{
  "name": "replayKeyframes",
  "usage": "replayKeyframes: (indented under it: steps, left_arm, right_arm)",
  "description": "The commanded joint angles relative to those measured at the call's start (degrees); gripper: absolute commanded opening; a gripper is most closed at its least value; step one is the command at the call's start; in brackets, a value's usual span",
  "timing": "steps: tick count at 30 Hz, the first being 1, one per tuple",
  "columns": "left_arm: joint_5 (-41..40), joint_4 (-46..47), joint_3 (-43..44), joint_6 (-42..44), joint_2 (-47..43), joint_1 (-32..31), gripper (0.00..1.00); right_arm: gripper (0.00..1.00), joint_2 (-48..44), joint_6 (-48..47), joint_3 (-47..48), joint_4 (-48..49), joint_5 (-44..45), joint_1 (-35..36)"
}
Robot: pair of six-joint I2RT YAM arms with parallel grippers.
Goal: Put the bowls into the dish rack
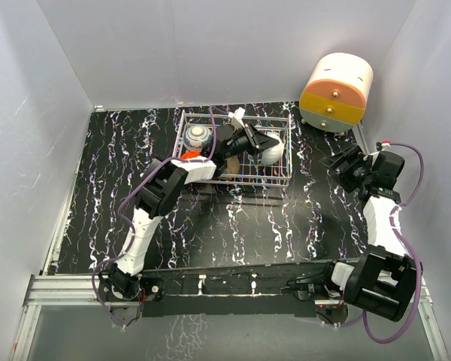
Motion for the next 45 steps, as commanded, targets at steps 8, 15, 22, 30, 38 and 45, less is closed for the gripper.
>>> replayKeyframes:
  steps: [8, 15, 22, 30, 38, 45]
  left_arm:
    - [-1.2, 6.0, -13.4, -0.2, -7.0, 2.1, 0.07]
    - [-1.0, 6.2, -16.6, 0.4, -8.8, 2.9, 0.18]
    - [-1.7, 4.4, -18.3, 1.9, -10.8, 3.6, 0.20]
    - [-2.9, -1.0, -18.5, 6.0, -14.2, 4.2, 0.22]
    - [-3.5, -4.5, -20.1, 8.4, -17.3, 4.8, 0.22]
    - [-1.9, -0.9, -20.5, 6.4, -17.1, 5.0, 0.00]
  right_arm:
    - [0.79, 0.4, -0.4, 0.0, 4.0, -0.9, -0.6]
    - [0.79, 0.6, -0.5, 0.0, 4.0, -0.9, -0.6]
    - [0.79, 0.8, -0.5, 0.1, 4.0, -1.0, -0.6]
    - [0.79, 0.6, -0.6, -0.1, 4.1, -0.9, -0.6]
    - [0.79, 0.4, -0.4, -0.5, 4.0, -1.2, -0.5]
    - [0.79, -0.2, -0.3, -0.8, 4.0, -1.1, -0.6]
